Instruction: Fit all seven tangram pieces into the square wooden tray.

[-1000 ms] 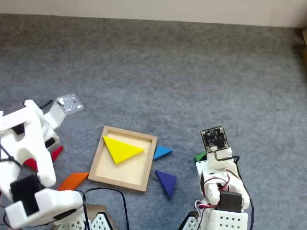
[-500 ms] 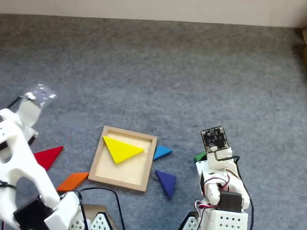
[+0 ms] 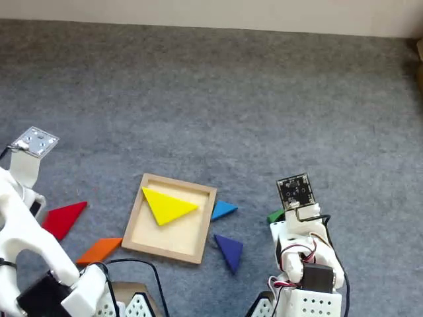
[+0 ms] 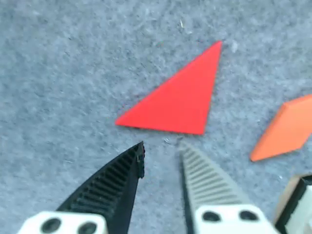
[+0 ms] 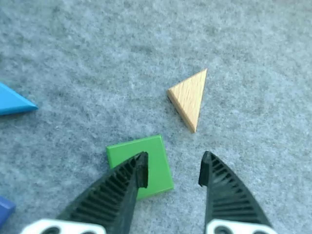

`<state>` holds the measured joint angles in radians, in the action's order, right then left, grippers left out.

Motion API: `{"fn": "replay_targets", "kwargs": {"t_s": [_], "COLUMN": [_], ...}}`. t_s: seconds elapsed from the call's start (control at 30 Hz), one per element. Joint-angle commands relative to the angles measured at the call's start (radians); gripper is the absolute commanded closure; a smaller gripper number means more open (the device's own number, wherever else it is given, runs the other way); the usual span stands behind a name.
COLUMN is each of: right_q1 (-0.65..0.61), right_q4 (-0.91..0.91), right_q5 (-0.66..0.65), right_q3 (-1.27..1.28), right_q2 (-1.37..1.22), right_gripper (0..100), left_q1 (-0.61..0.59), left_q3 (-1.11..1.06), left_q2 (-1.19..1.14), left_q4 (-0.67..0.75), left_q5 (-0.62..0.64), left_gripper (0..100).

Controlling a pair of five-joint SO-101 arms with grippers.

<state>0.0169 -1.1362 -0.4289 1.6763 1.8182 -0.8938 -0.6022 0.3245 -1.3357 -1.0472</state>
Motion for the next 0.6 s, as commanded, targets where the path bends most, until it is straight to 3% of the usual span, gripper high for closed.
{"fn": "replay_targets", "kwargs": {"t_s": [0.0, 0.27, 0.57], "right_q1": [0.013, 0.013, 0.013], "right_q4": [0.021, 0.021, 0.021], "right_q5": [-0.014, -0.014, -0.014], "right_q3": [0.093, 0.093, 0.093], "right_q2": [0.012, 0.008, 0.007], "right_gripper": [81.8, 81.8, 81.8], "left_q1": [-0.067, -0.082, -0.054], "left_q3": [-0.013, -0.044, -0.277], "left_q2": [0.028, 0.028, 0.028], "left_q4": [-0.011, -0.011, 0.247], "left_q5": [0.095, 0.720, 1.092], "left_gripper": [72, 67, 67]}}
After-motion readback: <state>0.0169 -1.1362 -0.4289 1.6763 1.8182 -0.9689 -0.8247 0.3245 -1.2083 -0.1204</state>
